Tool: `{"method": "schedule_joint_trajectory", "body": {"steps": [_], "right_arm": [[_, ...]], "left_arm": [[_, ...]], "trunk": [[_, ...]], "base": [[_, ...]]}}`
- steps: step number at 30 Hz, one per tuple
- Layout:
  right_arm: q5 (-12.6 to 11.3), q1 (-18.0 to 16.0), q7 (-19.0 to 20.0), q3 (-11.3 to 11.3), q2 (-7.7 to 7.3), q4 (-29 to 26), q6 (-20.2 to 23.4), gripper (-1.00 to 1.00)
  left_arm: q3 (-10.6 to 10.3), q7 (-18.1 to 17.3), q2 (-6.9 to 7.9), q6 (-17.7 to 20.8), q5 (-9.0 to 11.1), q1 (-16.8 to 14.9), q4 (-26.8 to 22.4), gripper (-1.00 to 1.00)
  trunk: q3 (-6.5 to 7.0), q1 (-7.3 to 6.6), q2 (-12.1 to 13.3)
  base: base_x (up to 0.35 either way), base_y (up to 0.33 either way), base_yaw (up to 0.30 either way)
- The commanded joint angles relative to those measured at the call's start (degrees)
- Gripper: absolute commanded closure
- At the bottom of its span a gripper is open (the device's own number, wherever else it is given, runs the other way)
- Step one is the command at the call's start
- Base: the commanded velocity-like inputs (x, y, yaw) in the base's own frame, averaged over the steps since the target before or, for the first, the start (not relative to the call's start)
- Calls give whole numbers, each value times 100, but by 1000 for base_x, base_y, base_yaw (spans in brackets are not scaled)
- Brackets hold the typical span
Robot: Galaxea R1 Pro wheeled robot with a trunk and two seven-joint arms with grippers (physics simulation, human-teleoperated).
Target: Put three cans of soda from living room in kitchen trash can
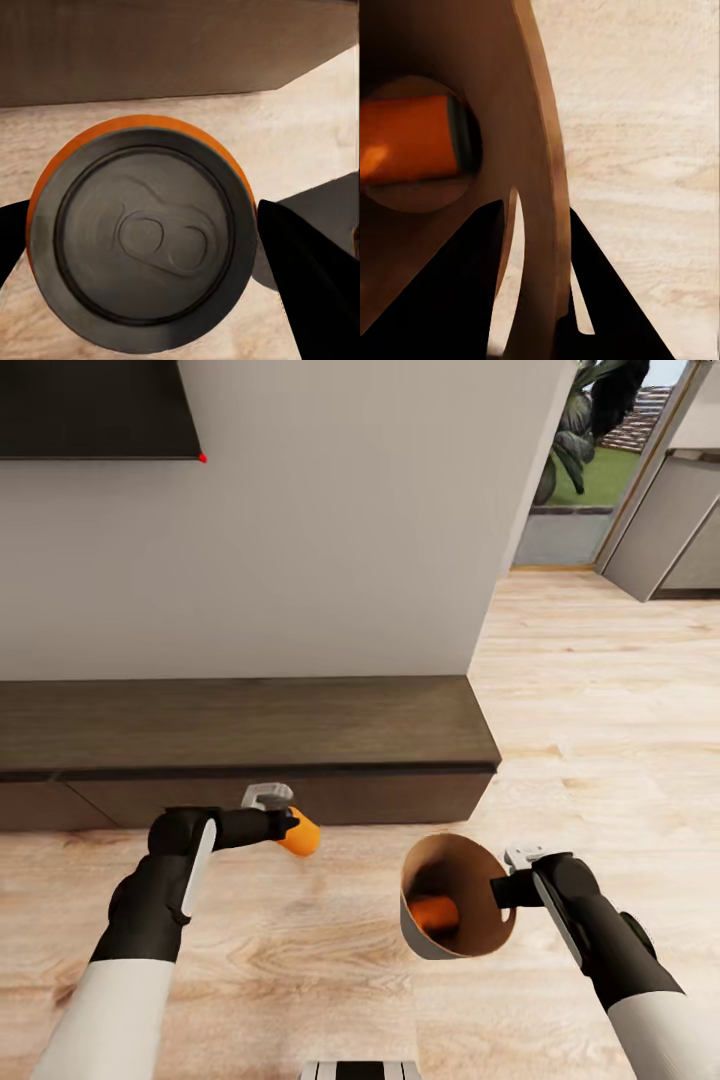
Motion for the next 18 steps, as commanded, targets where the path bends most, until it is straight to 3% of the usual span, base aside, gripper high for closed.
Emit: {"method": "schedule_joint_trajectory", "body": {"steps": [1,9,15,17,18], "right_arm": [[-128,-2,21,54,3,57,17,100],[-128,-8,14,261,74,365,17,100],[-90,-11,13,316,266,505,17,100],[25,-13,13,382,363,522,17,100],[203,-16,13,430,491,534,17,100]], "left_arm": [[-1,-28,1,0,-13,33,-91,100],[-6,-531,2,0,303,133,-535,100],[-58,-756,-16,0,739,146,-782,100],[-255,-787,-28,0,884,147,-865,100],[-646,-808,-30,0,1057,148,-933,100]], "trunk": [[19,-23,42],[163,-198,362],[270,-330,603],[306,-374,683],[324,-396,723]], "base": [[0,0,0],[0,0,0],[0,0,0],[0,0,0],[0,0,0]]}}
